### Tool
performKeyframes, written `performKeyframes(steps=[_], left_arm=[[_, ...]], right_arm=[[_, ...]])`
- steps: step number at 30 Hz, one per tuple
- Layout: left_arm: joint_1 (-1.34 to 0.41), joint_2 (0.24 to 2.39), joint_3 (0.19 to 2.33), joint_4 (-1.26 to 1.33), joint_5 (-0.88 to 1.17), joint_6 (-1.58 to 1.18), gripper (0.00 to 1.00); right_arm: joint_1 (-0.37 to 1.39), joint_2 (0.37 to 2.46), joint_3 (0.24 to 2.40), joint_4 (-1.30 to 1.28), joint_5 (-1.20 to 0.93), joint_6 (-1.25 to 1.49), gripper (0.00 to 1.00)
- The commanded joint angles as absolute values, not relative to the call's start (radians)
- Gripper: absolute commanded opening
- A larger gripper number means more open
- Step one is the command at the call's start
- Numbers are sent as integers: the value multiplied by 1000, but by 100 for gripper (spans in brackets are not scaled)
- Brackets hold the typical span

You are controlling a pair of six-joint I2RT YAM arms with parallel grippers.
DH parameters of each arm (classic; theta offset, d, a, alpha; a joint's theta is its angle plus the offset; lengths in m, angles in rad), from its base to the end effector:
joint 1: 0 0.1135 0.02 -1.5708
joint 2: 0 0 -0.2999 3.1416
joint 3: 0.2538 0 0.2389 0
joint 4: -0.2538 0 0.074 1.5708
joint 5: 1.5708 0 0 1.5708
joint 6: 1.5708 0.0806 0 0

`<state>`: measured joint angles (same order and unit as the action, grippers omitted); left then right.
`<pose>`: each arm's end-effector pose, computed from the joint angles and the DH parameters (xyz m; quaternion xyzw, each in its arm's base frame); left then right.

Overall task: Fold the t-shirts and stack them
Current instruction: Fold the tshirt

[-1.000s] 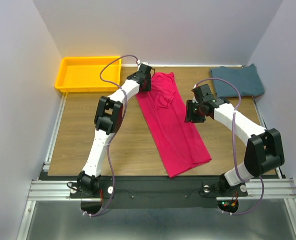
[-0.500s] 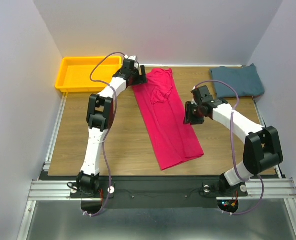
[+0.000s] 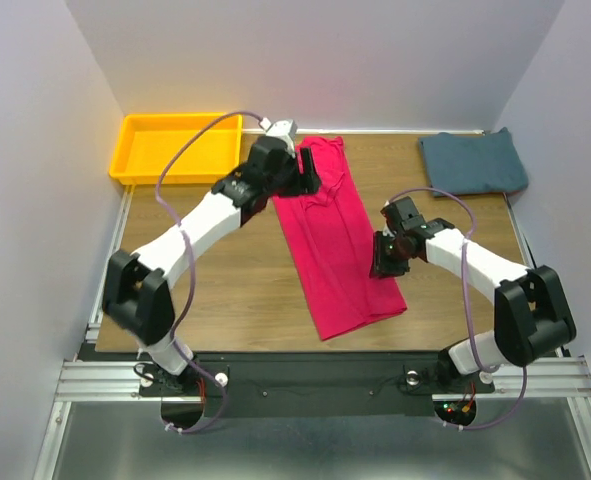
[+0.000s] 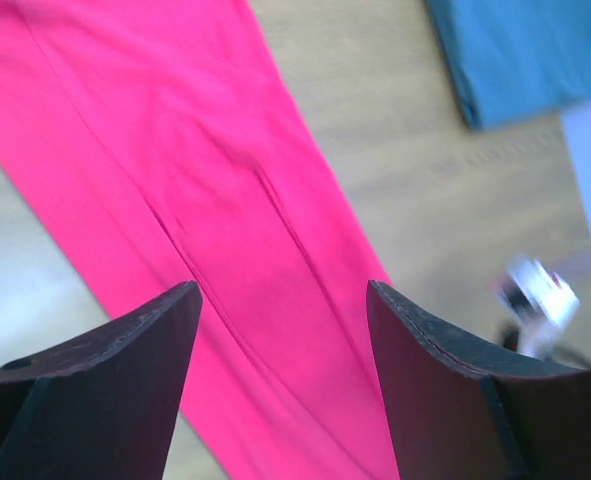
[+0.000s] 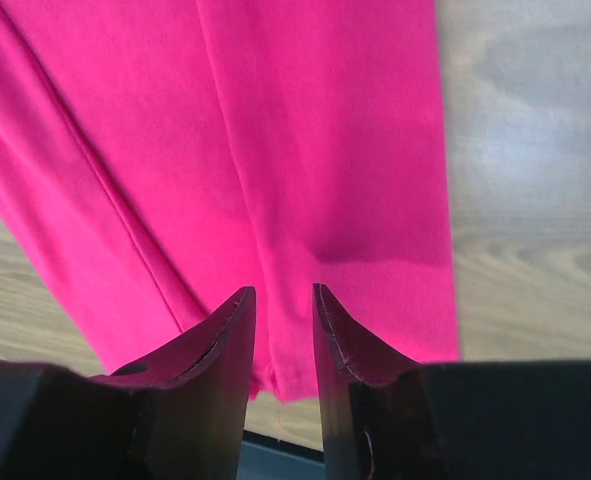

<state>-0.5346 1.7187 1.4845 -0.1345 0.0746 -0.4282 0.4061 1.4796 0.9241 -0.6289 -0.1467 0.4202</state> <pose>0.3816 -0.2329 0.3592 0.0649 0.8219 -0.2889 0.4866 0.2514 0.1209 0.1988 -0.0072 0.9788 0.1427 0.1465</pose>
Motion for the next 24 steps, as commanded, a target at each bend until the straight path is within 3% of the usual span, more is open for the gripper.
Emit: performKeyframes(steps=[1, 9, 15, 24], left_arm=[[-642, 1603, 1277, -313, -55, -529, 76], [-892, 1531, 1049, -388, -103, -721, 70], [-974, 1640, 1167, -503, -198, -709, 67], [-1075, 1830, 1279, -643, -249, -669, 52]], right_arm=[[408, 1385, 881, -630, -117, 465, 35], [408, 1309, 819, -664, -77, 488, 33], [408, 1281, 804, -679, -129, 474, 33], [407, 1244, 776, -701, -129, 471, 33]])
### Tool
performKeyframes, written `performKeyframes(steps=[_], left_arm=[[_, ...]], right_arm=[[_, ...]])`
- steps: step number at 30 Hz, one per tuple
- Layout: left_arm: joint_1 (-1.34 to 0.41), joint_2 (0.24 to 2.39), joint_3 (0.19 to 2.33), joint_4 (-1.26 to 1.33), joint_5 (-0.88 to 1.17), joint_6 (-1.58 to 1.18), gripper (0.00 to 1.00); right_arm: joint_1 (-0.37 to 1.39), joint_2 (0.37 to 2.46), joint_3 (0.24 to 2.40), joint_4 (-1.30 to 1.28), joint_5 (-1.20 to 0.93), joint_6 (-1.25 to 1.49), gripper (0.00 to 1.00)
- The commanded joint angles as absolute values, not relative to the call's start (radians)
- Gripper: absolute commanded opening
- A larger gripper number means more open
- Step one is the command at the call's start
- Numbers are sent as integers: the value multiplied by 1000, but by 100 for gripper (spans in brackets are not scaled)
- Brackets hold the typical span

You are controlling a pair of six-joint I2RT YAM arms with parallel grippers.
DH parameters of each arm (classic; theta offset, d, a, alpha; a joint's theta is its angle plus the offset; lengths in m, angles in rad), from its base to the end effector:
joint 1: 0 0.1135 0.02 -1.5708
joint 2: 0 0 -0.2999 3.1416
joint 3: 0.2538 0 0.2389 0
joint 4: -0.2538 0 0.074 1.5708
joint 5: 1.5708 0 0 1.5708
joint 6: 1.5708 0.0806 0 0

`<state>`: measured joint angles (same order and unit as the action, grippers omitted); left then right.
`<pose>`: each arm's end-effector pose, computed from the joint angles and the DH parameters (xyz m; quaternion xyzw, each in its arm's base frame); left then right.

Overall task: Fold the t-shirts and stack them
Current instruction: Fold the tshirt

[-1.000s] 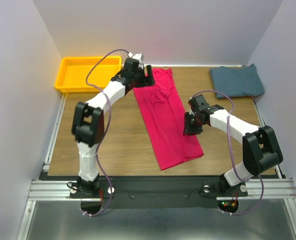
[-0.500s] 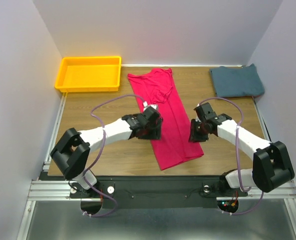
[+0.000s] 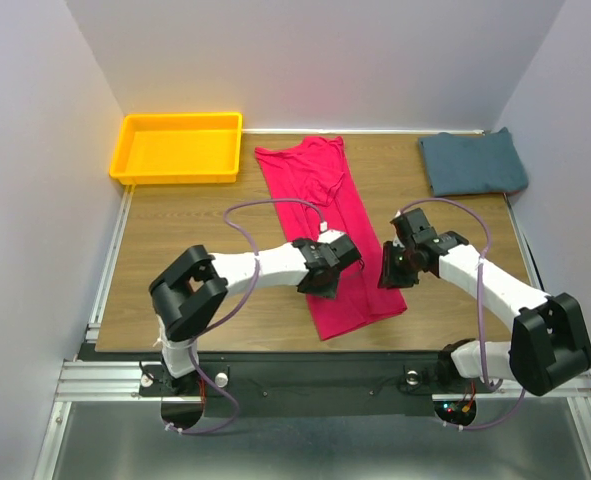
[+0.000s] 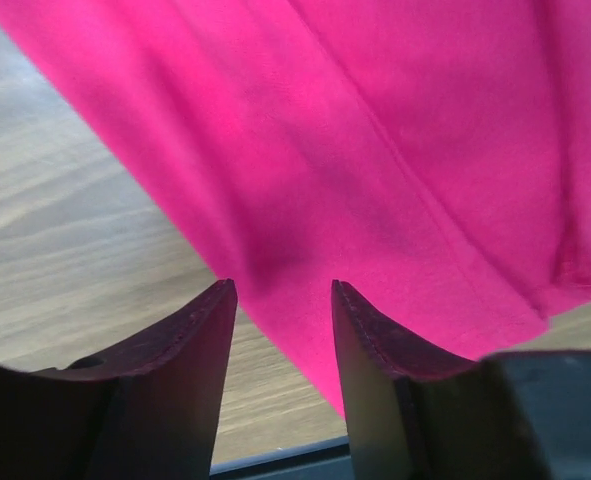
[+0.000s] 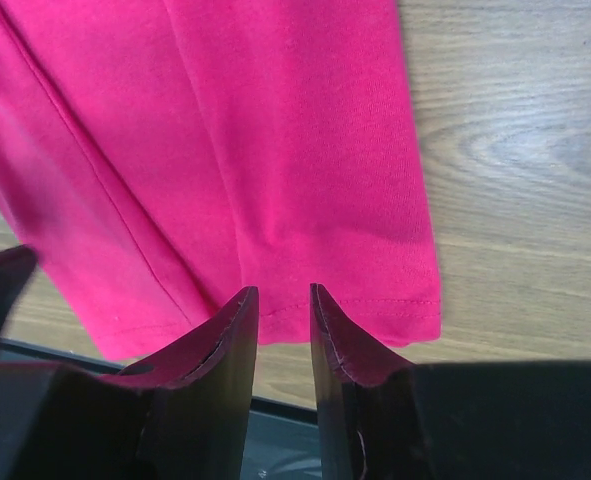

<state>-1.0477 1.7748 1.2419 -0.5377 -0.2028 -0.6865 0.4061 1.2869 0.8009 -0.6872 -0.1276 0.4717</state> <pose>0.2058 -0.3243 0.2072 0.1485 0.9527 -0.1243 0.2341 0.2055 0.0995 0.2045 0.0195 0.9782 0.1403 0.1519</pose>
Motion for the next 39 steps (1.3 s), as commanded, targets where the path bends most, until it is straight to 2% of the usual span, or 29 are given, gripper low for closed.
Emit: performKeyframes(steps=[1, 5, 16, 17, 19, 21, 25, 30, 39], left_arm=[[-1083, 1842, 1281, -652, -252, -666, 51], [-1097, 1862, 1259, -672, -262, -650, 47], [-1094, 1752, 1069, -704, -302, -633, 47], [-1094, 1735, 1046, -697, -295, -635, 49], [-1094, 1678, 1025, -684, -304, -647, 59], [-1094, 1628, 997, -684, -314, -667, 65], [-1095, 1530, 996, -715, -281, -774, 79], [-1094, 1418, 973, -724, -235, -911, 81], [-1094, 1476, 894, -634, -54, -896, 79]], right_arm=[[408, 1240, 775, -701, -129, 472, 33], [408, 1223, 765, -706, -118, 477, 33], [408, 1220, 772, -707, -135, 494, 33], [407, 1218, 772, -707, -135, 500, 33], [408, 1212, 765, -710, -138, 506, 34], [408, 1206, 752, -715, -149, 529, 35], [410, 1152, 684, -722, -189, 592, 45], [413, 1071, 634, -756, -178, 634, 56], [439, 1080, 626, -810, -127, 649, 57]])
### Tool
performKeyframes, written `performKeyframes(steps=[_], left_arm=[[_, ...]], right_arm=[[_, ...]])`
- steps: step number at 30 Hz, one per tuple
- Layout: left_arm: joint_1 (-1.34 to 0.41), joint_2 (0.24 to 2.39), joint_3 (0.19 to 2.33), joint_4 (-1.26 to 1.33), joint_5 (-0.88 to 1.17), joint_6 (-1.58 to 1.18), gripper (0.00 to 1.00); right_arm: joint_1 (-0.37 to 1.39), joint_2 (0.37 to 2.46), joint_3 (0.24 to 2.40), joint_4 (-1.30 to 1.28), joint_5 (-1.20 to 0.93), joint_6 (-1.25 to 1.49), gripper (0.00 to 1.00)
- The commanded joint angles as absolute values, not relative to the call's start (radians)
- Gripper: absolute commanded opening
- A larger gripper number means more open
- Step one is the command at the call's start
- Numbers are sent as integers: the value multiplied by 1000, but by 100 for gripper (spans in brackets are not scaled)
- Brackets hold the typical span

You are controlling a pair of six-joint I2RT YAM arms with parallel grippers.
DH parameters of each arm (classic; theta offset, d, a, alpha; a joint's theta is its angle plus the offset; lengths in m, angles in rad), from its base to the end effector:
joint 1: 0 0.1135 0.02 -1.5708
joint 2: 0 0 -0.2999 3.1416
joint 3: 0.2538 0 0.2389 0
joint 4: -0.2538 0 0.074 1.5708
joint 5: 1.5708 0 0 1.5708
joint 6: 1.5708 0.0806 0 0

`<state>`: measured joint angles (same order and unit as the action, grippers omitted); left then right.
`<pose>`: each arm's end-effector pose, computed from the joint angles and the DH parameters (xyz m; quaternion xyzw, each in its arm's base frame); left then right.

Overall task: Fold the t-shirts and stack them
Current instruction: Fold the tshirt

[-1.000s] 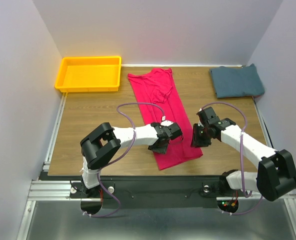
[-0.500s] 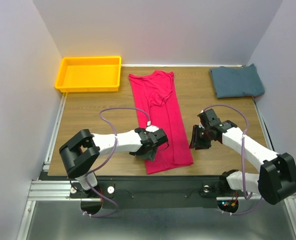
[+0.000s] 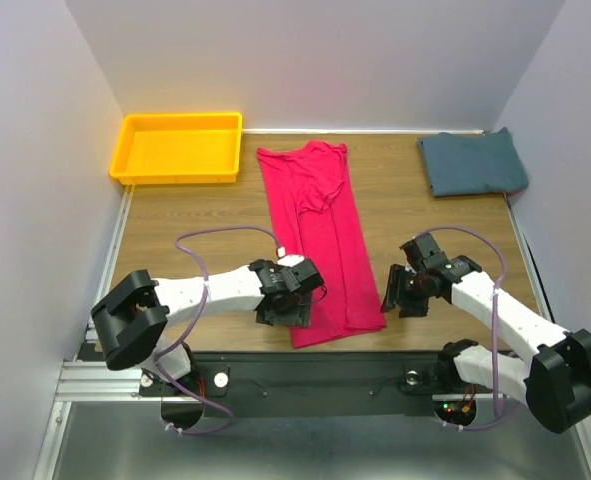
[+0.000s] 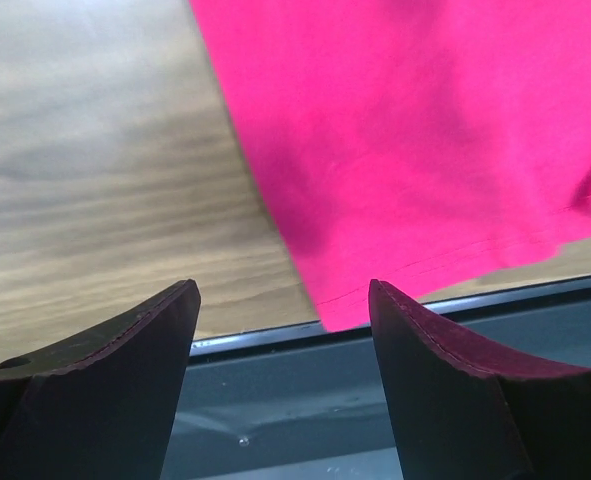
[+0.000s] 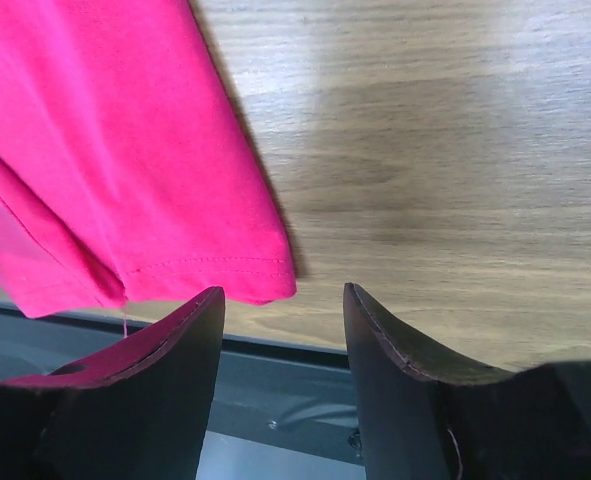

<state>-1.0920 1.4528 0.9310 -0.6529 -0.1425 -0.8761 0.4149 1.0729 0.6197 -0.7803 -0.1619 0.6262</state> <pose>0.1366 -0.2383 0.2062 0.0914 0.9738 -0.1248 0.1668 0.1428 0.0771 0.1848 0.0901 0.9785 0.1524 0.1055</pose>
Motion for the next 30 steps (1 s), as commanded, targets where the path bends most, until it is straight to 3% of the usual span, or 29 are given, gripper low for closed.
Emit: performKeyframes(steps=[1, 12, 30], left_arm=[[-1094, 1480, 890, -634, -46, -893, 79], [-1115, 1545, 859, -597, -11, -894, 65], [-1137, 1582, 879, -595, -23, -887, 54]], right_arm=[[446, 1084, 627, -808, -126, 653, 57], [555, 1160, 632, -770, -52, 730, 58], [658, 1264, 621, -721, 35, 793, 56]])
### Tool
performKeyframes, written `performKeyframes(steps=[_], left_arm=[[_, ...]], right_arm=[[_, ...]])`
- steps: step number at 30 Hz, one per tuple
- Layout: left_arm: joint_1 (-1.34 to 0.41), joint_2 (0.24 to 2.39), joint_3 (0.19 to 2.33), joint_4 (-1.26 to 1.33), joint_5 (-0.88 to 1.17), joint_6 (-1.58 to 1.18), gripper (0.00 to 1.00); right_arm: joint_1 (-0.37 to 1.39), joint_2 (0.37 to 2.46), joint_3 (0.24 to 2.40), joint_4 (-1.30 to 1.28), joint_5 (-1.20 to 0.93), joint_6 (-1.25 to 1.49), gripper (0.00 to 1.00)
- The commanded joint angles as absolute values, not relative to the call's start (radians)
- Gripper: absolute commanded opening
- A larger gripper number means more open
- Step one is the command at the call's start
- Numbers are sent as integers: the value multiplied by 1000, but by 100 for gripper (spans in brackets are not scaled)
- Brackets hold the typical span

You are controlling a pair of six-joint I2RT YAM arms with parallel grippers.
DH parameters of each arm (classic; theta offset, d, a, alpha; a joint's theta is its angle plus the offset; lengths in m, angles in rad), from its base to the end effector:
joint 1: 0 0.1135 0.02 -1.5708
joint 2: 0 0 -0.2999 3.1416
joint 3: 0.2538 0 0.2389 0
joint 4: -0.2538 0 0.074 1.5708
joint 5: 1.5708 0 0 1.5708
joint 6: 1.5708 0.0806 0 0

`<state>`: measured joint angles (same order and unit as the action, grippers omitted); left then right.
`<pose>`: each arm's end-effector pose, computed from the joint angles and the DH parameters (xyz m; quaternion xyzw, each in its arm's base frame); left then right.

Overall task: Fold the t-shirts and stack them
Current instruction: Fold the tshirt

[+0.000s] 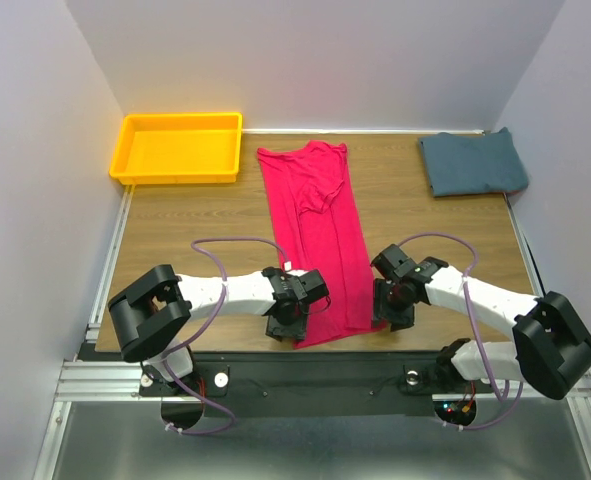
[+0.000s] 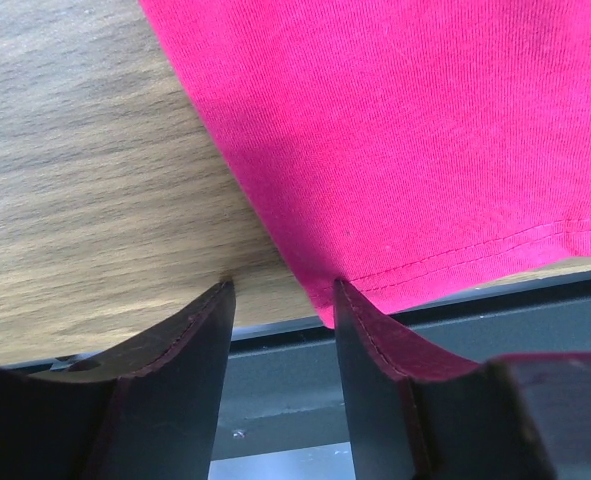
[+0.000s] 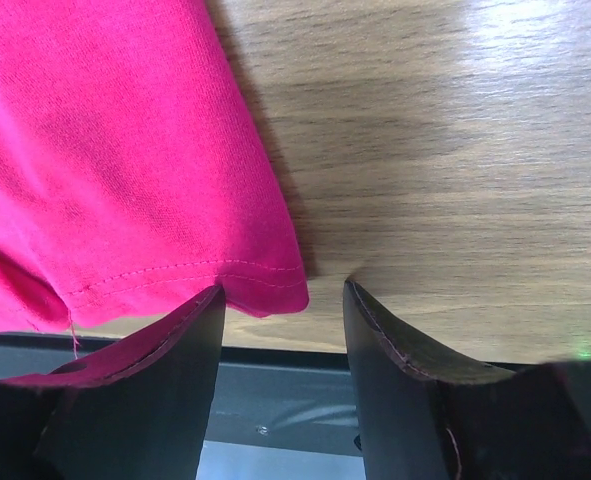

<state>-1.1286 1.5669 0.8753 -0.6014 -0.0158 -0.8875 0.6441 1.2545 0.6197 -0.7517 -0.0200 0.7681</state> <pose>0.1199 -0.2503 0.1635 0.1180 0.9833 -0.1129 0.0805 0.1404 0.1075 0.1577 0.0608 0.9939 0.0673 0.0636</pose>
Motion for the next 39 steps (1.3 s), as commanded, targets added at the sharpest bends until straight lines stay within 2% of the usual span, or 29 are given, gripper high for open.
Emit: performKeyframes(steps=[1, 10, 12, 16, 17, 18, 19, 22, 30, 39], left_arm=[[-1137, 1583, 877, -595, -21, -887, 51], [-1143, 1605, 885, -589, -23, -885, 42], [-1147, 1609, 887, -589, -23, -887, 36], [-1167, 1654, 913, -597, -31, -877, 21], [-1172, 1666, 923, -609, -35, -874, 9], [-1181, 1683, 939, -615, -44, -873, 2], [-1184, 1690, 948, -626, -48, -871, 0], [-1187, 1681, 948, -626, -52, -871, 0], [-1186, 1527, 904, -649, -26, -903, 0], [-1164, 1410, 919, -681, -46, -916, 0]], right_arm=[[661, 1264, 623, -719, 43, 795, 56], [676, 1296, 630, -700, 48, 798, 46], [681, 1301, 629, -687, 43, 799, 43], [701, 1328, 630, -675, 40, 804, 29], [703, 1333, 634, -673, 38, 804, 26], [707, 1336, 637, -673, 40, 804, 22], [715, 1338, 638, -673, 40, 805, 15], [715, 1321, 634, -673, 37, 804, 1], [715, 1155, 655, -840, 52, 793, 1], [715, 1107, 767, -934, 60, 790, 1]])
